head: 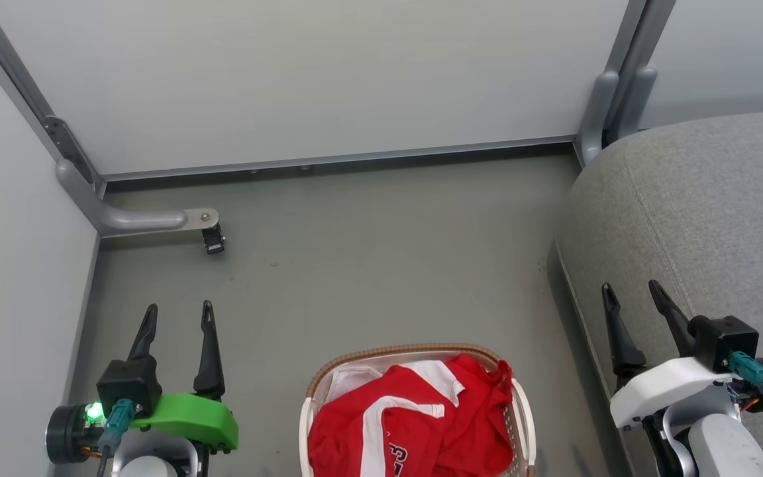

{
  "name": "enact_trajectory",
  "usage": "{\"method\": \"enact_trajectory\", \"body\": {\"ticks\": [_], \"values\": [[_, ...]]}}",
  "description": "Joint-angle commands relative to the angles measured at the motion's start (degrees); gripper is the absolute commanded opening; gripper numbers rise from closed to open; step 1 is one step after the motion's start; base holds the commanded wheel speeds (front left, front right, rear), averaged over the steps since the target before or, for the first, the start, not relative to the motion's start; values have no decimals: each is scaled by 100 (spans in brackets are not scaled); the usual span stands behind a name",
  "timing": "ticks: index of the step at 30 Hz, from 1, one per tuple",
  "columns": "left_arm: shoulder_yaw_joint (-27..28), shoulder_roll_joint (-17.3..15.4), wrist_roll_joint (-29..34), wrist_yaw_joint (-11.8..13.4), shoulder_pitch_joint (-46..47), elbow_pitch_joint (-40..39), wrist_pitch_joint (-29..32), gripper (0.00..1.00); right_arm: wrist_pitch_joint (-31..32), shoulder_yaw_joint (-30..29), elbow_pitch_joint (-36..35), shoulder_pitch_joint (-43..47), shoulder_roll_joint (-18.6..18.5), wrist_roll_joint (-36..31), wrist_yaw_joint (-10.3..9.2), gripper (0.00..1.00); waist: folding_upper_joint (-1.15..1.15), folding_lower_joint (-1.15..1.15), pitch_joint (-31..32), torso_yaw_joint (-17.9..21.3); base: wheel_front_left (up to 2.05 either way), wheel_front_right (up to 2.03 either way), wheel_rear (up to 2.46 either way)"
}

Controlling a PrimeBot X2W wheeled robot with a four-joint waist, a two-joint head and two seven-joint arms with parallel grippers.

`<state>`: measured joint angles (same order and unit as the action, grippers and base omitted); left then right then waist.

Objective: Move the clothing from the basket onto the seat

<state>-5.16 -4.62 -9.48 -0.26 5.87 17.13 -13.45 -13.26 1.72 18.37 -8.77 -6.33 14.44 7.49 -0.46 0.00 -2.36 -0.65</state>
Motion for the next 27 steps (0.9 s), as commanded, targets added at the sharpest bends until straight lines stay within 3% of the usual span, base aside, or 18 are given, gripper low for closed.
{"method": "enact_trajectory", "body": {"ticks": [1, 16, 22, 27], "values": [[6, 11, 158, -28, 57, 18, -43, 100, -60, -8, -16, -111, -24, -132, 0, 100, 41, 0, -150, 34, 0, 0, 0], [-753, 148, 906, -277, 990, 419, -193, 100, -206, 114, -267, -836, -72, -479, -1, 100, 46, 0, -1762, 359, 0, 0, 0], [-1243, 158, 616, -229, 1482, 792, -169, 100, -202, 308, -397, -1201, -68, -351, -1, 100, 46, 0, -2428, 602, 0, 0, 0], [-1644, 156, 451, -346, 1843, 1380, -169, 100, -202, 460, -447, -1409, -100, -320, -1, 100, 46, 0, -2880, 813, 0, 0, 0]]}}
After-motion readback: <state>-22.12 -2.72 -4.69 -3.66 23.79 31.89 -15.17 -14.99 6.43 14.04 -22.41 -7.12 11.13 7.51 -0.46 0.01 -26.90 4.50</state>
